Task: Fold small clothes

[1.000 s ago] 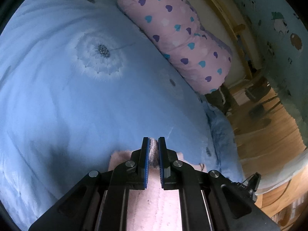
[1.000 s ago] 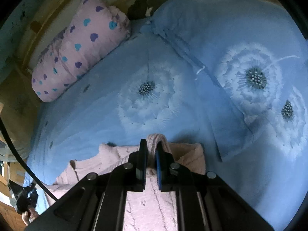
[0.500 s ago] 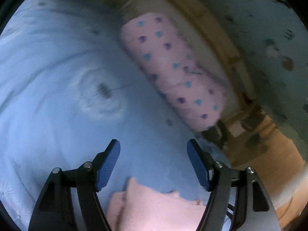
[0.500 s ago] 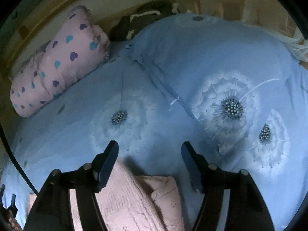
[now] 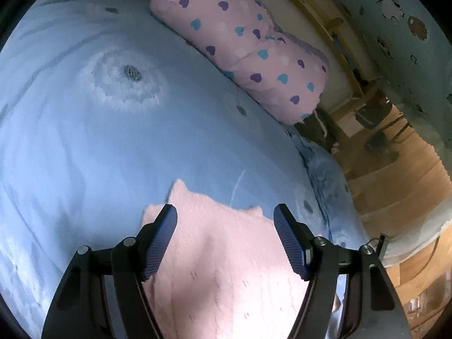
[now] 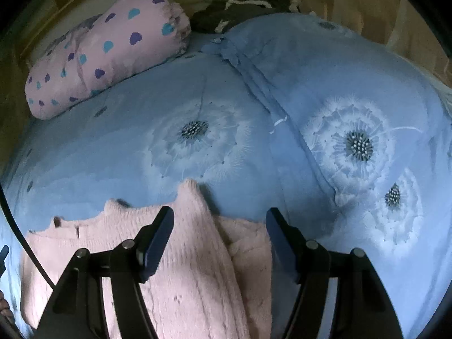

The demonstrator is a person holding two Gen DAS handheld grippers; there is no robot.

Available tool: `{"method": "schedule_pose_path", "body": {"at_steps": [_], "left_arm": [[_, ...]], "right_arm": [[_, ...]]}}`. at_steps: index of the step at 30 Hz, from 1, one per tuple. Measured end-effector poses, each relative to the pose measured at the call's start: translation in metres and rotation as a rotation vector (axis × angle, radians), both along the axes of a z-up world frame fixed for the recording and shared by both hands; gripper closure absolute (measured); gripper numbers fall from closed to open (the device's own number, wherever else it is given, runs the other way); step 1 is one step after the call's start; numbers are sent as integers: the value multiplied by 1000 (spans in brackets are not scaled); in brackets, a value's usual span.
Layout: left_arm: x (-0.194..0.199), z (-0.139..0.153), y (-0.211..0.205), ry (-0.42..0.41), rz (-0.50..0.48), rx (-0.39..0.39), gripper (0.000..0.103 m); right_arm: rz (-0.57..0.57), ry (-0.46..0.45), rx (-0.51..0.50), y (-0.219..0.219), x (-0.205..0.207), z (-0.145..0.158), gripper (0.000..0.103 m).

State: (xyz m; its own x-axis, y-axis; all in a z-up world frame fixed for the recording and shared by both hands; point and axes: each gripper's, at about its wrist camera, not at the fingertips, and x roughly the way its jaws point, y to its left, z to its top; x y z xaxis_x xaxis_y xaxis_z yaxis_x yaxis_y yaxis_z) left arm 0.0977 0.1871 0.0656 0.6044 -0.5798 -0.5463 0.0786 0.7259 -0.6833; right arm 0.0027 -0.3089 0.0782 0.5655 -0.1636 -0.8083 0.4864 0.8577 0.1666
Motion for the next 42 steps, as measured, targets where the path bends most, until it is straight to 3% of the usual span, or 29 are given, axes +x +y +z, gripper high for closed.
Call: {"method": "schedule_pose_path", "body": {"at_steps": [7, 9, 11, 13, 14, 18, 21, 24, 26, 30, 32, 35, 38, 39, 42], "left_arm": [[-29, -3, 1, 22, 11, 1, 51], [-30, -13, -7, 78, 13, 51, 51], [-31, -20, -15, 114, 12, 142, 51], [-32, -25, -25, 106, 0, 265, 51], [-30, -26, -30, 105, -11, 308, 51], [-21, -23, -45, 96, -101, 358, 51], [-23, -20, -51, 71, -121, 396, 51], [-17, -22, -48, 104, -87, 292, 53], [-11, -28, -51, 106, -94, 267, 53], [3, -41, -65, 140, -66, 376, 53], [4, -38, -70, 130, -69, 418, 53], [-3, -30, -63, 128, -62, 358, 53], [-25, -22, -41, 150, 23, 256, 53], [-37, -18, -30, 137, 67, 212, 53], [-73, -11, 3, 107, 146, 115, 52]], "right_arm": [[65, 67, -50, 14, -26, -12, 32], [64, 116, -183, 15, -33, -23, 32], [-44, 204, -427, 9, -42, -34, 32], [-118, 260, -498, -2, -51, -40, 32], [-117, 266, -470, -9, -53, -38, 32], [-83, 71, -277, -23, -78, -9, 32], [123, -62, -13, -17, -87, -3, 32], [252, -130, 146, -4, -94, -7, 32], [273, -160, 108, 9, -104, -12, 32], [165, -230, -72, 21, -123, -18, 32], [101, -215, -126, 20, -132, -20, 32], [67, -162, -21, 11, -145, -30, 23], [-30, -194, 261, -8, -169, -55, 23], [-28, -226, 305, -8, -177, -56, 23], [51, -202, 374, -1, -175, -57, 24]]}}
